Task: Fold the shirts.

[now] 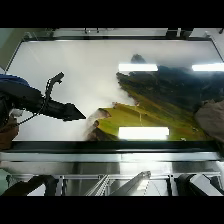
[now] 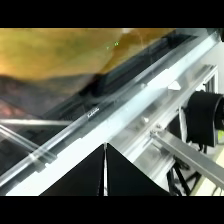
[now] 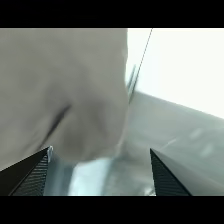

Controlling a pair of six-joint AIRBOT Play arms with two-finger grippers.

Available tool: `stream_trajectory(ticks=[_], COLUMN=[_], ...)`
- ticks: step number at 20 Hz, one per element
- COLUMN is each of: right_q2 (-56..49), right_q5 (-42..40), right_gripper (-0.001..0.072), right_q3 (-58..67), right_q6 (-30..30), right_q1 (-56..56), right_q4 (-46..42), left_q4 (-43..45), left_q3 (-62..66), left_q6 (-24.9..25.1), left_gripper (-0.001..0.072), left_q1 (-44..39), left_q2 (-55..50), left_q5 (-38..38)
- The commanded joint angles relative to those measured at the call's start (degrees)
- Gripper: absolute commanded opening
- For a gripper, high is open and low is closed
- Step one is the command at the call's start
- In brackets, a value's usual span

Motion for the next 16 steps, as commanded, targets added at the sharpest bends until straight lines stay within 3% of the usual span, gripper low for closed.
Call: stream_trajectory(ticks=[1,5,7,11,12,14,16], right_q2=[6.47,5.99,3.65,-5.9,-9.03,-14.1,-16.26], right_q5=[1.51,-0.66,-5.46,-14.4,-13.97,-12.37,-11.98], right_gripper=[0.0703,0.0704,0.0702,0.07,0.068,0.0433,0.0436], right_q3=[-0.02,-0.02,-0.02,0.63,1.29,1.88,1.88], right_q6=[-10.47,-23.21,-34.97,-45.94,-49.11,-53.88,-58.47], right_q1=[1.16,16.44,28.04,48.46,52.24,57.9,59.91], right_q4=[21.7,54.4,64.63,81.09,83.91,90.01,92.94], left_q4=[0.09,0.07,0.17,0.59,0.57,0.55,0.57], left_q3=[0.07,0.09,0.55,7.26,9.16,11.52,12.35], left_q6=[-0.04,-0.24,-0.63,-0.7,-0.68,-0.68,-0.68], left_gripper=[0.003,0.0027,0.0008,0.0009,0.0011,0.0011,0.001], left_q1=[0.5,5.75,9.99,16.35,17.11,17.51,17.51], left_q2=[-0.04,-0.04,-0.07,-0.07,-0.07,-0.04,-0.04], left_q5=[-3.13,-7.23,-7.56,-4.42,-4.48,-4.83,-4.33])
